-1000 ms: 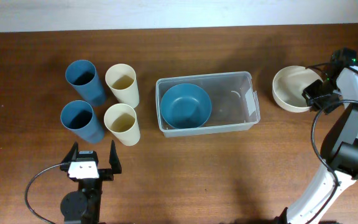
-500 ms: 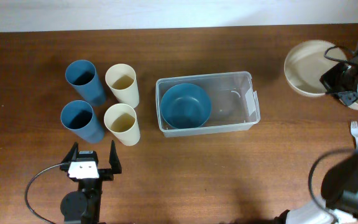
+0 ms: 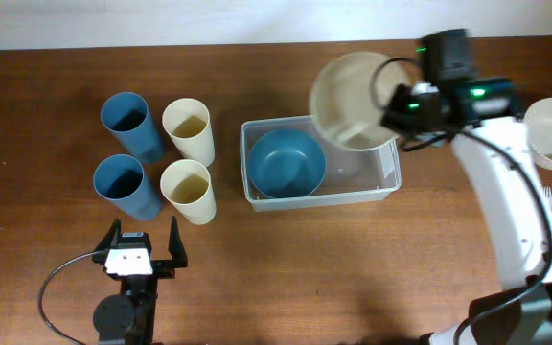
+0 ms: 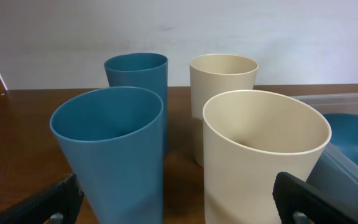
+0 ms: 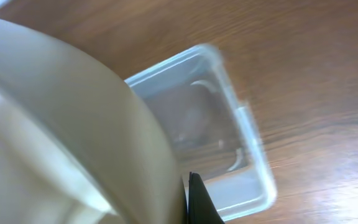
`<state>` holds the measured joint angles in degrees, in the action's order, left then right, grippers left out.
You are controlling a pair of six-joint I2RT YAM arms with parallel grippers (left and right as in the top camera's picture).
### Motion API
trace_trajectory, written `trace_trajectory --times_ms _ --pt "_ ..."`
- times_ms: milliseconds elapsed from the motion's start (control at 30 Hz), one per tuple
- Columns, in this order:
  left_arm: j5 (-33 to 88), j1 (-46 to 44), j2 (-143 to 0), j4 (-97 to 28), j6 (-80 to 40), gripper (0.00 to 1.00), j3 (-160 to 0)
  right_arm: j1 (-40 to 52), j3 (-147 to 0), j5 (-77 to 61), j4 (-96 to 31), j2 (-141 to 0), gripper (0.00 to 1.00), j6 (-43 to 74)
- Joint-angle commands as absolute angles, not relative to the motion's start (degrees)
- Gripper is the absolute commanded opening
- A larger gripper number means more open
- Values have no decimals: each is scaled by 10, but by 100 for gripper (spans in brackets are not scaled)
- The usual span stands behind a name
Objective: Pack container
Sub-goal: 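Carry the cream bowl and place it onto the blue bowl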
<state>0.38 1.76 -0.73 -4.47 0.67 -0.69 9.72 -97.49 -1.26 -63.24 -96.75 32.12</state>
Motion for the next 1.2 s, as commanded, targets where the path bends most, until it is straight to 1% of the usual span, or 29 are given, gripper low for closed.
trace_trajectory --times_ms 0,133,267,400,467,567,700,767,800,833,900,1000,1033,1167 --pt "2 21 -4 -48 17 100 -5 145 -976 18 -626 -994 4 335" --pt "2 21 -4 -48 17 100 -5 194 -976 23 -619 -1027 4 336" --pt "2 21 -4 -48 17 100 -5 222 -976 35 -606 -1070 4 340" --pt "2 21 -4 -48 17 100 -5 226 -976 28 -602 -1115 4 342" --pt "2 21 -4 -48 17 100 -5 226 -976 3 -602 -1134 4 341" --pt "2 21 -4 -48 17 100 -5 229 -976 -29 -595 -1145 4 319" --pt "2 21 -4 -48 17 100 -5 230 -976 -31 -595 -1145 4 317" --pt "2 21 -4 -48 17 100 -5 230 -976 -44 -591 -1145 4 295" --pt "2 21 -4 -48 17 100 -5 230 -976 -46 -591 -1145 7 289" --pt "2 21 -4 -48 17 100 -5 230 -976 -46 -592 -1143 19 284" --pt "2 21 -4 -48 17 100 -5 229 -977 -45 -591 -1138 31 276" --pt "2 21 -4 -48 17 100 -5 223 -988 -42 -591 -1124 43 268" --pt "2 21 -4 -48 17 100 -5 220 -993 -36 -593 -1116 45 268" --pt "2 21 -4 -48 17 100 -5 196 -1013 3 -598 -1072 46 268"
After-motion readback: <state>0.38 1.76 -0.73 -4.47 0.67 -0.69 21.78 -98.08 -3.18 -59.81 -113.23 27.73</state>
